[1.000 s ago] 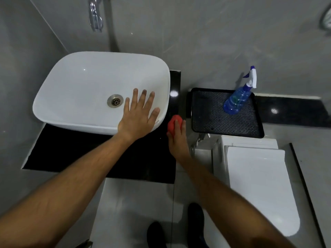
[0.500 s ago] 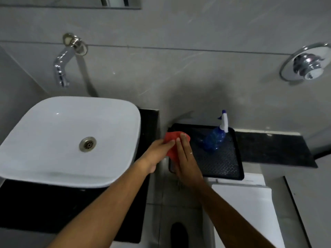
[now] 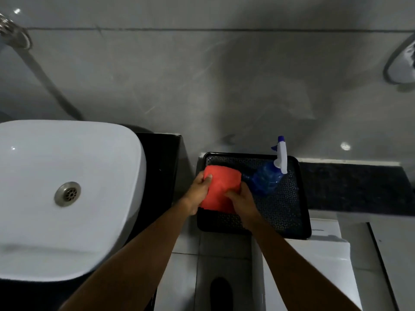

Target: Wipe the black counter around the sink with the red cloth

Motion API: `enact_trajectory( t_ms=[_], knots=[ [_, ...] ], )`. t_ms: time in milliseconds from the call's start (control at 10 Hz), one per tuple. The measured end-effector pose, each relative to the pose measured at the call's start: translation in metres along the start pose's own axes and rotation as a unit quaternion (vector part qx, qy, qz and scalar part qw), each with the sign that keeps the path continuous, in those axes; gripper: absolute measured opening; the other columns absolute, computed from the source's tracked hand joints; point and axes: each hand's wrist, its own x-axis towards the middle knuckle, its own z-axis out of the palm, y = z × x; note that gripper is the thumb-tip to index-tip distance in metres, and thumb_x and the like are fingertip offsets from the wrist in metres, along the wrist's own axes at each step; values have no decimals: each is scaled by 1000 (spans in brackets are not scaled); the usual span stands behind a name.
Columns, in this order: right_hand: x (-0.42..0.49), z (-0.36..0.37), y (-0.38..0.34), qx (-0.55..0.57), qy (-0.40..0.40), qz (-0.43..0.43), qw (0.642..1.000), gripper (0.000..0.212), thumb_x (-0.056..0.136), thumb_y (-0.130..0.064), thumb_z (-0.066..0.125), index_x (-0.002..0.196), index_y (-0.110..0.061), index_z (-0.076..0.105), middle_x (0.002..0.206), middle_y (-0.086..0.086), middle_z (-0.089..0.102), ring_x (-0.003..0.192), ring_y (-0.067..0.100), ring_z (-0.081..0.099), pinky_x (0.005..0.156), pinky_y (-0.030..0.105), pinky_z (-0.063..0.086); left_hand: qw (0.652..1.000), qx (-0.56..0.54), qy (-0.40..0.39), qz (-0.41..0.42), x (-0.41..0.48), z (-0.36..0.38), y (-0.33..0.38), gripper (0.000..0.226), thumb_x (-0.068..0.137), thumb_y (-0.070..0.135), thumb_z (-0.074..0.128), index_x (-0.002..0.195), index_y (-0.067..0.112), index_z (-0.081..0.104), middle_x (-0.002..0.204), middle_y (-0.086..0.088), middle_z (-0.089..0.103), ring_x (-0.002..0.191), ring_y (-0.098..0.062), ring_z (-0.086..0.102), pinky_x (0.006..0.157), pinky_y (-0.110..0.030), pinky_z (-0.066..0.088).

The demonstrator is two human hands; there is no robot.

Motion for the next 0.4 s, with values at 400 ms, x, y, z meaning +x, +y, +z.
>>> enact_trajectory(
  t_ms=[400],
  knots=[
    [4, 13, -4, -556, 52, -64, 827, 71, 103, -22, 46, 152, 8, 5, 146, 26, 44, 119, 33, 62, 92, 38, 54, 845, 533, 18, 46, 6, 4, 1, 42, 96, 16, 50, 138, 14, 51, 140, -20, 49, 127, -40, 53, 110, -42, 42]
  ],
)
